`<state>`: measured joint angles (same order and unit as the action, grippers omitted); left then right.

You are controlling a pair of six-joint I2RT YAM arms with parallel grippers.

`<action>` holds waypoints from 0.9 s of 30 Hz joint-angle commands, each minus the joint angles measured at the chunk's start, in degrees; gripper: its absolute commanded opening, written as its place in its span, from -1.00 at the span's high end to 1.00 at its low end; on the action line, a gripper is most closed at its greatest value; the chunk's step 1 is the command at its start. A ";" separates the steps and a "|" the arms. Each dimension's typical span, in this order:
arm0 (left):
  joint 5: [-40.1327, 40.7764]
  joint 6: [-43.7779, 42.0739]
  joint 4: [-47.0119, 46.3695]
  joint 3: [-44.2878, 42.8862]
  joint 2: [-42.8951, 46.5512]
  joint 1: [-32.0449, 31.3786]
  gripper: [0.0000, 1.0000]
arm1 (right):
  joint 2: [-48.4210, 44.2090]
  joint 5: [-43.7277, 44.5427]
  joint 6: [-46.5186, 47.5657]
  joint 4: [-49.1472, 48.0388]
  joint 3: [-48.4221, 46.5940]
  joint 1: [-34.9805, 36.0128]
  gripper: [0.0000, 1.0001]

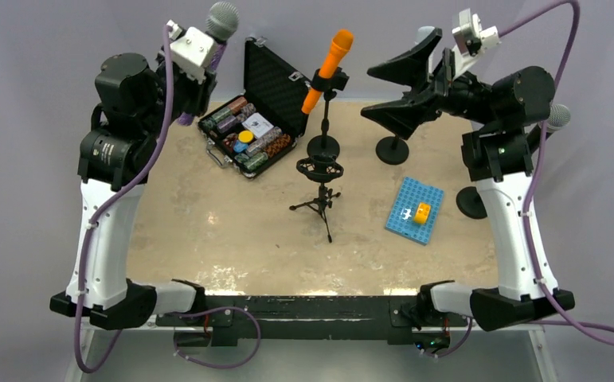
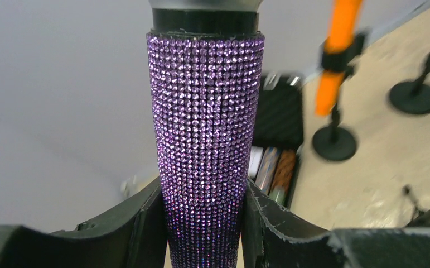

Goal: Remove the microphone from the stand

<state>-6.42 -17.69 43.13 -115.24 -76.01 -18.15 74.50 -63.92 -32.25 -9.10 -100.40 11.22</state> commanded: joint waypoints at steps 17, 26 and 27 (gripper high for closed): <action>13.36 4.08 11.85 49.00 -3.75 30.27 1.00 | -5.33 5.53 14.62 17.36 10.25 -0.33 -0.94; 19.51 -2.04 -0.57 65.14 -0.70 33.52 1.00 | -3.79 5.65 13.28 17.82 9.60 -0.33 -0.93; 19.32 -2.53 -1.11 65.98 -0.41 34.34 1.00 | -3.50 5.79 13.19 17.78 9.42 -0.33 -0.93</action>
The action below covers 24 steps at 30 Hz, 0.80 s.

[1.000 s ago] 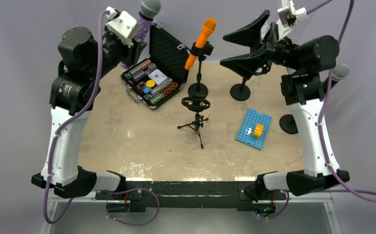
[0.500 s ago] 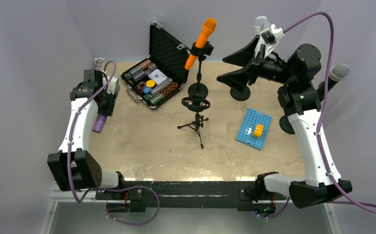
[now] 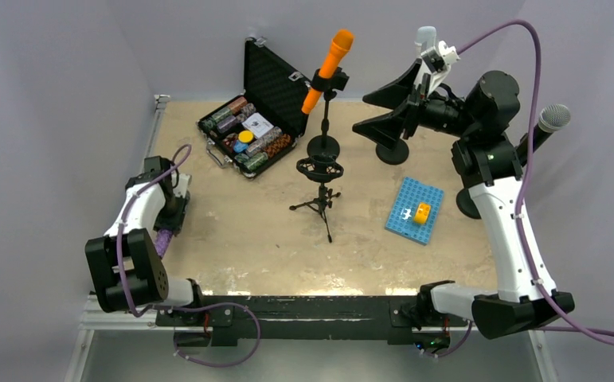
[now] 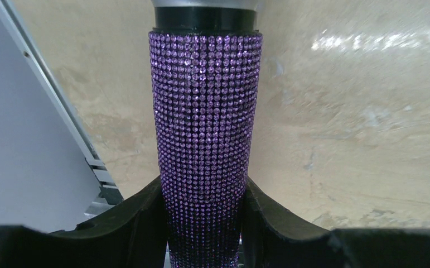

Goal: Remove the microphone from the stand

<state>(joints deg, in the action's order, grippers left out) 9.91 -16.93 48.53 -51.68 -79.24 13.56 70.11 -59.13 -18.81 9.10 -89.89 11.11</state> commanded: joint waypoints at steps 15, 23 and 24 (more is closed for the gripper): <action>4.84 -13.93 -17.43 15.36 5.79 11.57 1.00 | 2.15 0.57 -2.08 -2.38 -0.46 -0.22 -0.91; 4.59 -15.78 -18.20 15.90 3.05 11.75 1.00 | 0.63 -1.17 -2.23 -3.58 1.62 -0.22 -0.91; 4.48 -16.03 -17.90 15.79 2.67 11.75 0.99 | 0.40 -1.52 -2.14 -3.61 1.95 -0.23 -0.91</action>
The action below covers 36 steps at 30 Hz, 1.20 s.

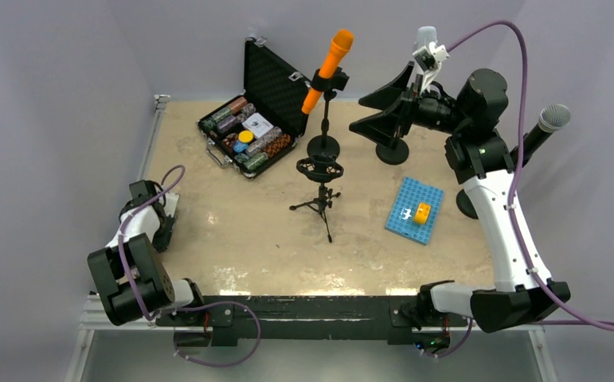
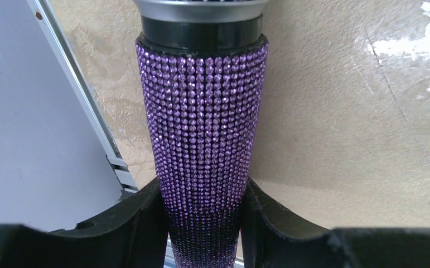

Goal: Remove the microphone from the stand

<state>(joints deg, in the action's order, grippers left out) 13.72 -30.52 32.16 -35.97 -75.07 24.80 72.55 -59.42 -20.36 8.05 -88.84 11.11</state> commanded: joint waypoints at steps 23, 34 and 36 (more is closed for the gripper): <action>-5.63 -4.12 4.12 -0.50 -0.37 0.40 -0.34 | -4.56 -2.98 4.34 2.20 2.61 -0.22 -0.93; -16.21 -9.36 13.05 -3.68 11.69 0.33 -0.66 | -4.65 -3.62 4.29 5.56 2.66 -0.74 -0.96; -16.43 -9.43 14.60 -5.12 12.46 0.30 -0.66 | -4.93 -3.16 5.19 5.95 3.25 -0.83 -0.96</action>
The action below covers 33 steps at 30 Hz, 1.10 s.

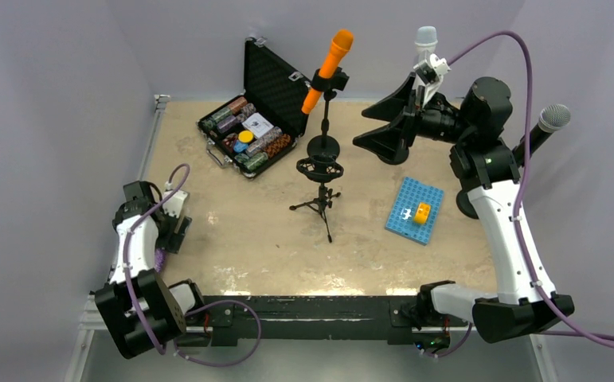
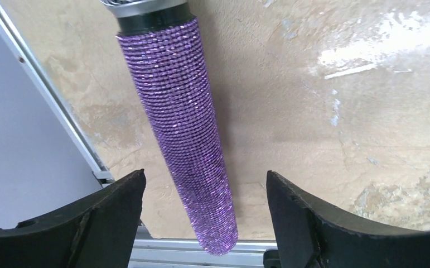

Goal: Remove the microphone from the stand

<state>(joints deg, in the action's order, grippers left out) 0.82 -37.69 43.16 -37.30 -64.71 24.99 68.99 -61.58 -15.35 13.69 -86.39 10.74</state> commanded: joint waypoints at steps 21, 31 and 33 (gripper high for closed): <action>-7.19 -3.50 4.87 -6.59 -4.85 -0.05 -0.64 | -2.10 -0.03 1.23 -0.50 3.33 -0.81 -0.96; -8.19 -3.18 4.76 -5.69 -5.72 -0.06 -0.60 | -1.93 -0.12 0.98 -0.88 3.54 -0.90 -0.96; -8.88 -3.18 5.97 -6.80 -5.40 -0.05 -0.60 | -2.08 -0.07 1.22 -0.78 4.08 -0.89 -0.96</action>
<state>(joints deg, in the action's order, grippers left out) -6.24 -40.12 47.94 -42.30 -70.28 24.97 68.47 -61.43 -14.28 15.00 -83.05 10.07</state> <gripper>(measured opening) 0.803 0.982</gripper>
